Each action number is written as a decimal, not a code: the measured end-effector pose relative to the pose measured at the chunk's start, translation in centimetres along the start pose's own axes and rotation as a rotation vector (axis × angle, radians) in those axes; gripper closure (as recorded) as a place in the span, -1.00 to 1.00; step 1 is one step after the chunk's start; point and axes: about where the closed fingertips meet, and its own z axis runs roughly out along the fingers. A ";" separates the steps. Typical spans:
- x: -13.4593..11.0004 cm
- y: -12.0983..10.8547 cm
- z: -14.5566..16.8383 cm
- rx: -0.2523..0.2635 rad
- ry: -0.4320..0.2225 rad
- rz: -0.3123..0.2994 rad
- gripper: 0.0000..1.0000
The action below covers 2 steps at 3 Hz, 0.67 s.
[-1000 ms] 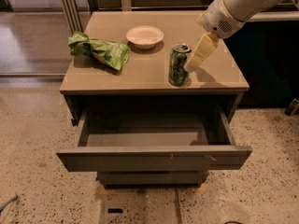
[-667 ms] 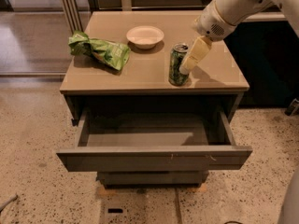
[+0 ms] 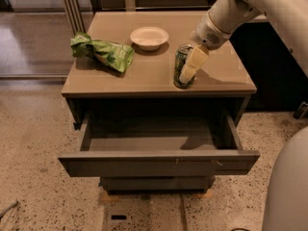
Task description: Place green can into top drawer
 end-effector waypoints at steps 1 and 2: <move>0.0 0.0 0.1 -0.001 0.001 0.000 -0.64; 0.0 0.0 0.1 -0.001 0.001 0.000 -0.18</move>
Offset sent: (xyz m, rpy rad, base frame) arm 0.0001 0.0003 -0.0006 -0.0004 0.0012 0.0007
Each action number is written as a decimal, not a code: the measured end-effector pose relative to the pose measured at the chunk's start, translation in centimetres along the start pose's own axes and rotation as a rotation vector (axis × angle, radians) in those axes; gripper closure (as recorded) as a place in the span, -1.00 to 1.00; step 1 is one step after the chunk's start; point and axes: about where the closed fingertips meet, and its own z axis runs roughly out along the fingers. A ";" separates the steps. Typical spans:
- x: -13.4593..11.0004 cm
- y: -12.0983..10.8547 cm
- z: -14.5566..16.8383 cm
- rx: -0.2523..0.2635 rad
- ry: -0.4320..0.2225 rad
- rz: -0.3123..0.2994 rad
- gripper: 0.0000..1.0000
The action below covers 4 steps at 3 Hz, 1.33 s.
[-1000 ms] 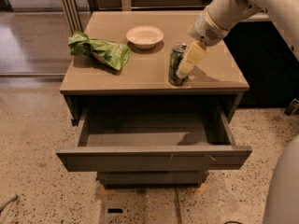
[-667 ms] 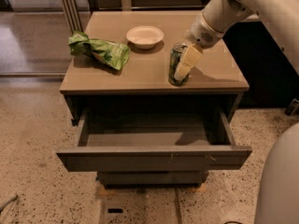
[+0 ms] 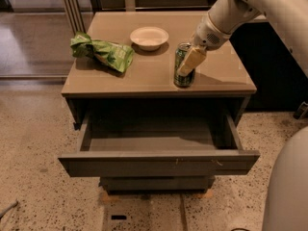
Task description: Place green can into top drawer
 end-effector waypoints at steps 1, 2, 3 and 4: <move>0.0 0.0 0.1 -0.001 -0.001 -0.001 0.44; 0.0 0.0 0.0 -0.001 -0.002 -0.001 0.91; -0.6 1.5 -1.7 -0.001 -0.036 -0.021 1.00; -1.0 4.4 -4.4 -0.006 -0.066 -0.045 1.00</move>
Offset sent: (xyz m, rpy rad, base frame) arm -0.0022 -0.0001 0.0025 0.0093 -0.0078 0.0039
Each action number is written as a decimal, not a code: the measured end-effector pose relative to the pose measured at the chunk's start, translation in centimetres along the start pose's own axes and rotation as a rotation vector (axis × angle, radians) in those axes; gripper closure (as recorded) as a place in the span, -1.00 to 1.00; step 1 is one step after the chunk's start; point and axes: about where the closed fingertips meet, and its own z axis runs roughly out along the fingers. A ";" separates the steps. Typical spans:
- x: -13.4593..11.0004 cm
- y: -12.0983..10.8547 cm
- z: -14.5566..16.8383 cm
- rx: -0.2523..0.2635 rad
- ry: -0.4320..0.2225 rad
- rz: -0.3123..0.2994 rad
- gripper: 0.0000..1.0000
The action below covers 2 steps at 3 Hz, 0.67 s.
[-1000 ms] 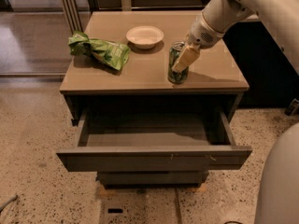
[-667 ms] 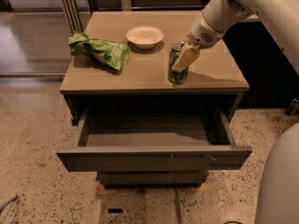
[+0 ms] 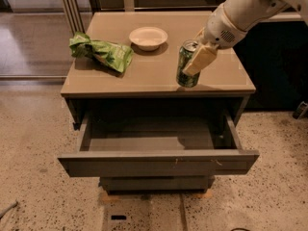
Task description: Place green can into top drawer
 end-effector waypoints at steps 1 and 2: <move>-0.5 4.3 -2.0 -0.040 -0.021 -0.005 1.00; -0.3 4.5 -1.6 -0.043 -0.015 -0.007 1.00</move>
Offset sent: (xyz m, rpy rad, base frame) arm -0.0399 0.0020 0.0123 0.0207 0.0215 0.0261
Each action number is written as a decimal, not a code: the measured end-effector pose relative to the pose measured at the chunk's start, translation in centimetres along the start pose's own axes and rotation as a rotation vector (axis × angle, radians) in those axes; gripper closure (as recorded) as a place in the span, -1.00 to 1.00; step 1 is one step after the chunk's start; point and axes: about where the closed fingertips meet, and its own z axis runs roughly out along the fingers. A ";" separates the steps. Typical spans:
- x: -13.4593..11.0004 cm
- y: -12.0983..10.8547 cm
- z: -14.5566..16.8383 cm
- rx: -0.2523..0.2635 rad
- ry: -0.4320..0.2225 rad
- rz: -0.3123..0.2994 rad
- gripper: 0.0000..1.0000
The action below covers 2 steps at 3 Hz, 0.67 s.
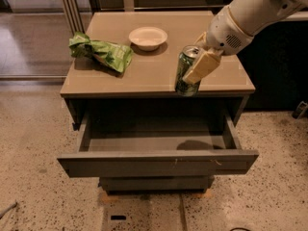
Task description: Place green can into top drawer
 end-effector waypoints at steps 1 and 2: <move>1.5 0.4 2.2 0.029 0.056 -0.045 1.00; 4.9 1.5 5.9 0.064 0.100 -0.067 1.00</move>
Offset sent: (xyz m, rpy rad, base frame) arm -0.0150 -0.0164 -0.1555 -0.1765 -0.1057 -0.0226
